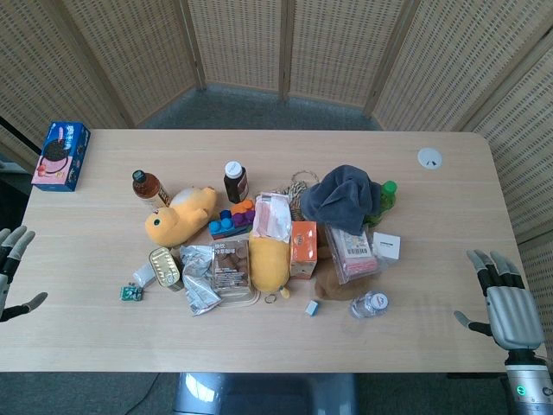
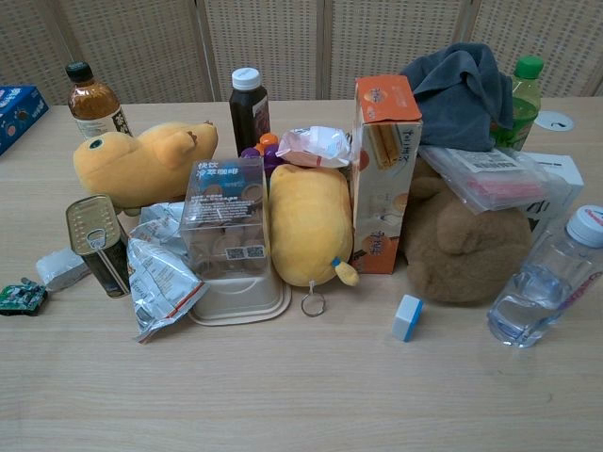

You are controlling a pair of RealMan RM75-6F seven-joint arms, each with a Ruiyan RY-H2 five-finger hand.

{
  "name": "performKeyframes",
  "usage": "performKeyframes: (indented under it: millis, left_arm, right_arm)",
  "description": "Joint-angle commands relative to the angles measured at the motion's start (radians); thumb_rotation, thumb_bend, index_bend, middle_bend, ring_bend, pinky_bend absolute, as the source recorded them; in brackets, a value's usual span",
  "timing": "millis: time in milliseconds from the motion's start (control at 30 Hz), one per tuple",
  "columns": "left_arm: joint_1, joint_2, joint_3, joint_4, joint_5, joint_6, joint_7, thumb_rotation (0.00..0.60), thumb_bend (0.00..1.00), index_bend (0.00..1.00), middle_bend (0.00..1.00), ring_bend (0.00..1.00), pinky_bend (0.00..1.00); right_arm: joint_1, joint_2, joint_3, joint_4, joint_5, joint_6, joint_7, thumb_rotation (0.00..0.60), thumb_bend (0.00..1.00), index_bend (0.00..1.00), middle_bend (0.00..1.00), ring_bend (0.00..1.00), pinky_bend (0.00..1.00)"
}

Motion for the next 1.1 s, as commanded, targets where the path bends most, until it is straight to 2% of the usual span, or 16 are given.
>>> performKeyframes:
  millis: [33, 267, 433, 633, 833, 1100]
  left_arm:
    - [-0.002, -0.002, 0.004, 0.004, 0.008, -0.002, 0.0, 0.6, 0.0, 0.0, 0.0, 0.0, 0.0]
    - [-0.023, -0.007, 0.029, 0.024, 0.055, -0.03, -0.007, 0.6, 0.0, 0.0, 0.0, 0.0, 0.0]
    - [-0.125, 0.003, 0.063, 0.088, 0.16, -0.142, 0.038, 0.6, 0.0, 0.0, 0.0, 0.0, 0.0]
    - [-0.269, 0.004, 0.065, 0.055, 0.263, -0.267, 0.123, 0.6, 0.0, 0.0, 0.0, 0.0, 0.0]
    - [-0.374, -0.042, 0.061, 0.025, 0.282, -0.405, 0.191, 0.6, 0.0, 0.0, 0.0, 0.0, 0.0]
    - [-0.442, -0.124, 0.071, 0.03, 0.269, -0.506, 0.24, 0.6, 0.0, 0.0, 0.0, 0.0, 0.0]
  right_arm:
    - [0.001, -0.002, 0.0, 0.002, 0.002, -0.003, -0.002, 0.6, 0.0, 0.0, 0.0, 0.0, 0.0]
    - [0.0, -0.003, 0.003, 0.002, 0.006, 0.002, -0.007, 0.597, 0.0, 0.0, 0.0, 0.0, 0.0]
    - [0.001, -0.006, 0.005, 0.005, 0.018, -0.006, -0.009, 0.599, 0.0, 0.0, 0.0, 0.0, 0.0]
    - [-0.002, 0.0, 0.007, -0.003, 0.012, 0.006, -0.003, 0.595, 0.0, 0.0, 0.0, 0.0, 0.0]
    - [-0.004, 0.01, 0.012, -0.008, 0.017, 0.009, 0.013, 0.6, 0.0, 0.0, 0.0, 0.0, 0.0]
    - [-0.007, 0.029, 0.018, -0.015, 0.021, 0.014, 0.045, 0.6, 0.0, 0.0, 0.0, 0.0, 0.0]
